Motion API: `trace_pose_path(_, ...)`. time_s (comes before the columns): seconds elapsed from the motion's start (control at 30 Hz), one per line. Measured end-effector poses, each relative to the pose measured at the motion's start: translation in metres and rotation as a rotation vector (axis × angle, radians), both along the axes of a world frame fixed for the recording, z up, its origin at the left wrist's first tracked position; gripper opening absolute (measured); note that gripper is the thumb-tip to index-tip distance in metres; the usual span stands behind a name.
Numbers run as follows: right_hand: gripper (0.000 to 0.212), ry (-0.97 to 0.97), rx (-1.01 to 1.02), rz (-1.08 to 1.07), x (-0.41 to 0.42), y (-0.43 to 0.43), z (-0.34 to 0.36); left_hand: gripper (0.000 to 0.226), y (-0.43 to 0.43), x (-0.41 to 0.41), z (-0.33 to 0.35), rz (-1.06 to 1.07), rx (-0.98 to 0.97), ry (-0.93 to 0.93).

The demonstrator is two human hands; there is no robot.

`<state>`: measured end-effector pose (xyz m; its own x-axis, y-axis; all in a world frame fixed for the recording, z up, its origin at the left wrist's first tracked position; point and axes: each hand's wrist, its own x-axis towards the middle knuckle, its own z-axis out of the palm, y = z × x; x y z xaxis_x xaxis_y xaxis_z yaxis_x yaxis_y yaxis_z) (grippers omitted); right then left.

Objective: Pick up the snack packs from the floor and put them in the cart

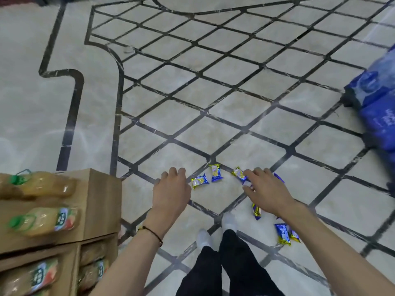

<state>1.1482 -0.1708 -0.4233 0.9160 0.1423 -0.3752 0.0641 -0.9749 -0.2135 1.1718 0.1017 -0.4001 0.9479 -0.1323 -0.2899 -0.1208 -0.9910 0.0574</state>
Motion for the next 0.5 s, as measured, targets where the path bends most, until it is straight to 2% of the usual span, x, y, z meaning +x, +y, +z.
trace_pose_path(0.13, 0.045, 0.039, 0.015, -0.020, 0.048, -0.001, -0.045, 0.028, -0.007, 0.049, -0.038, -0.115, 0.085, 0.027)
trace_pose_path(0.23, 0.043, 0.069, 0.015, -0.035, 0.081, -0.003, -0.091, 0.021, -0.012, 0.076, -0.079, -0.122, 0.118, -0.007)
trace_pose_path(0.33, 0.042, 0.112, 0.001, -0.049, 0.107, -0.008, -0.154, 0.020, -0.019, 0.094, -0.143, -0.105, 0.115, -0.001)
trace_pose_path(0.5, 0.045, 0.160, 0.023, -0.057, 0.140, -0.009, -0.279, 0.036, -0.030, 0.110, -0.275, -0.148, 0.090, 0.086)
